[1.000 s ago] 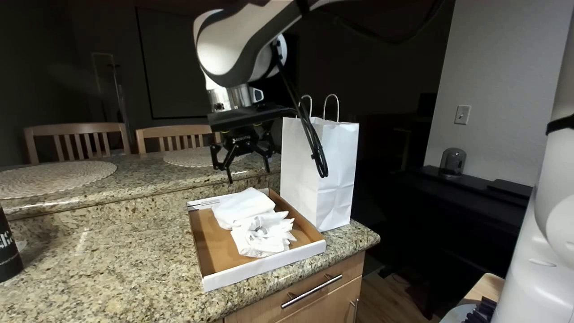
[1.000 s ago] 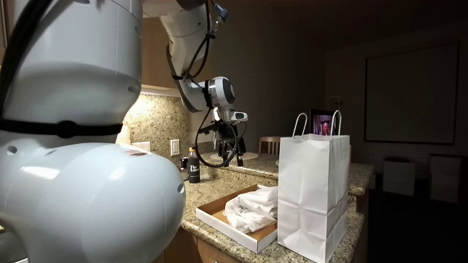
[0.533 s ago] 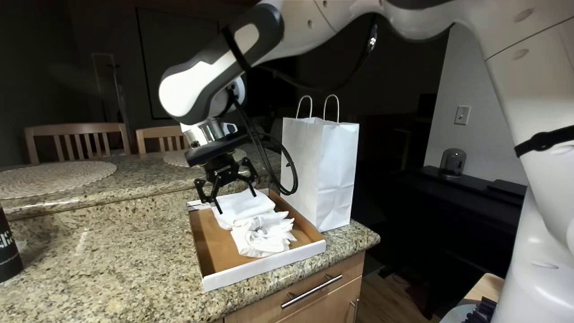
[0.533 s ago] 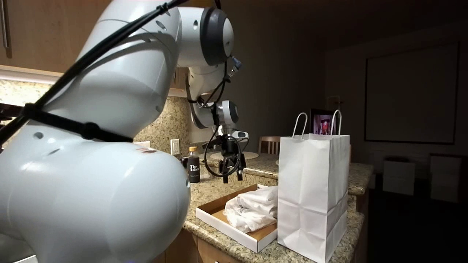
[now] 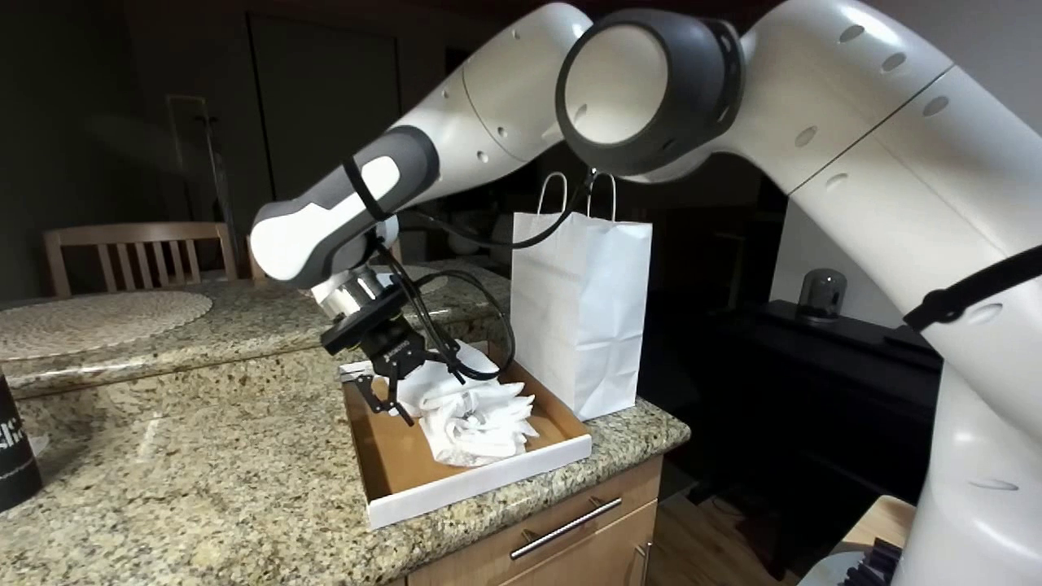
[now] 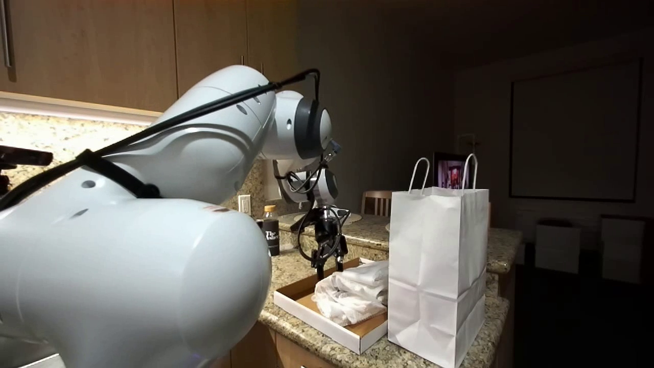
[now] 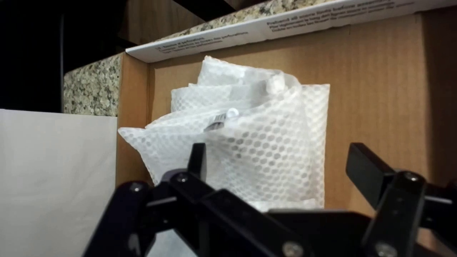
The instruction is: Pick a cloth on the box and put it in the bag
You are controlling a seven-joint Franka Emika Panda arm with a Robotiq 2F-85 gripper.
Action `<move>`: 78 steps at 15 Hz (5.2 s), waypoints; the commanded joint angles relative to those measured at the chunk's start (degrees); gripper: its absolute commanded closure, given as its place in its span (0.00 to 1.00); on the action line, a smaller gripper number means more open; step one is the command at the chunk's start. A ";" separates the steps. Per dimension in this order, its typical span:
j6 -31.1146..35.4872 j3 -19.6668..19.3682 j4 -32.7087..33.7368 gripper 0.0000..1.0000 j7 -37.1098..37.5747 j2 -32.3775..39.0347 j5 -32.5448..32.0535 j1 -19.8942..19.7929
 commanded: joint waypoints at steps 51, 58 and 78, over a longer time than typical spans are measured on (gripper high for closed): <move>-23.23 -1.84 37.19 0.64 -11.07 19.23 2.24 -2.31; -23.34 -1.97 37.90 0.77 -10.40 19.19 2.04 -2.13; -25.21 0.68 39.41 0.90 -14.54 9.70 3.19 -3.52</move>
